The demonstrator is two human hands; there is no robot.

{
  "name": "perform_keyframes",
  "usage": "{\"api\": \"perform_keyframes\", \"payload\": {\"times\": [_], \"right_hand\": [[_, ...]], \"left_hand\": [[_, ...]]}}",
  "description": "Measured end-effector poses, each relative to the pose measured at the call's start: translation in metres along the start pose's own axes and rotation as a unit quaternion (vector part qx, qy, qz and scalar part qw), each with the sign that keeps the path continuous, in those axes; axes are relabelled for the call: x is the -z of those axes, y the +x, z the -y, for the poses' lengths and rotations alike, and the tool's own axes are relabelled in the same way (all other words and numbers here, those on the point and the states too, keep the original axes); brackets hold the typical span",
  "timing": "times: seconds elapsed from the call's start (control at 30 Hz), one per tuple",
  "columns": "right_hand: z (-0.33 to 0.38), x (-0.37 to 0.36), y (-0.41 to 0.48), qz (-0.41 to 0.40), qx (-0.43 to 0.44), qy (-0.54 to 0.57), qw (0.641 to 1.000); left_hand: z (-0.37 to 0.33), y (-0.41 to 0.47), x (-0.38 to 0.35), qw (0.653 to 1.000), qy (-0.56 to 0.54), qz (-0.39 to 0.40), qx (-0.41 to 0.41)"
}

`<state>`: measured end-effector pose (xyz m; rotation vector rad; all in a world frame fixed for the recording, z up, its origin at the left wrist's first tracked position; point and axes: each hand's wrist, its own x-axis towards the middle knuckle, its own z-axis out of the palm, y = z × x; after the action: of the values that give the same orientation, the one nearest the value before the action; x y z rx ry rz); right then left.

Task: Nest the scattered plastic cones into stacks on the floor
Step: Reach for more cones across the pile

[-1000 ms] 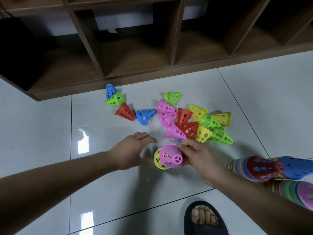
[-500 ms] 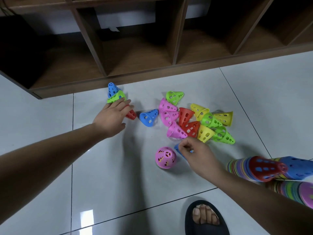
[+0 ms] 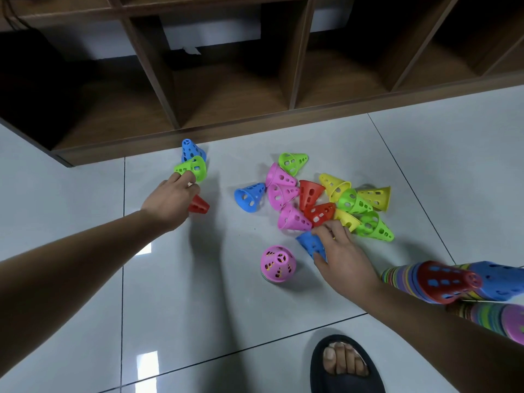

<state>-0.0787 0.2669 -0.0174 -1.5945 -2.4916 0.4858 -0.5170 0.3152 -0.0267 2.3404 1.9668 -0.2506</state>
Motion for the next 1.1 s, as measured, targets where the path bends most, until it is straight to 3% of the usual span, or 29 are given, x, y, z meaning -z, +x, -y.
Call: {"api": "perform_keyframes", "payload": {"times": [0.13, 0.33, 0.47, 0.53, 0.7, 0.9, 1.1], "right_hand": [[-0.004, 0.002, 0.004, -0.005, 0.031, 0.014, 0.999], [-0.008, 0.014, 0.004, -0.01, 0.033, 0.089, 0.995], [-0.001, 0.036, 0.002, -0.021, -0.05, 0.212, 0.976], [0.003, 0.046, 0.0, -0.014, -0.12, 0.299, 0.947], [0.015, 0.066, -0.002, -0.026, -0.227, 0.518, 0.824], [0.038, 0.091, 0.002, -0.003, -0.225, 0.649, 0.726], [0.053, 0.105, 0.007, 0.009, -0.216, 0.718, 0.661]], "left_hand": [[0.007, -0.009, -0.015, 1.0, -0.026, 0.012, 0.006], [-0.015, -0.021, 0.002, 0.988, -0.127, -0.084, 0.036], [-0.041, -0.028, 0.026, 0.971, -0.228, -0.075, 0.014], [-0.058, -0.034, 0.038, 0.96, -0.271, -0.076, 0.01], [-0.107, -0.047, 0.072, 0.918, -0.39, -0.058, -0.032], [-0.147, -0.065, 0.08, 0.893, -0.439, -0.039, -0.097], [-0.164, -0.07, 0.076, 0.878, -0.464, -0.043, -0.105]]}}
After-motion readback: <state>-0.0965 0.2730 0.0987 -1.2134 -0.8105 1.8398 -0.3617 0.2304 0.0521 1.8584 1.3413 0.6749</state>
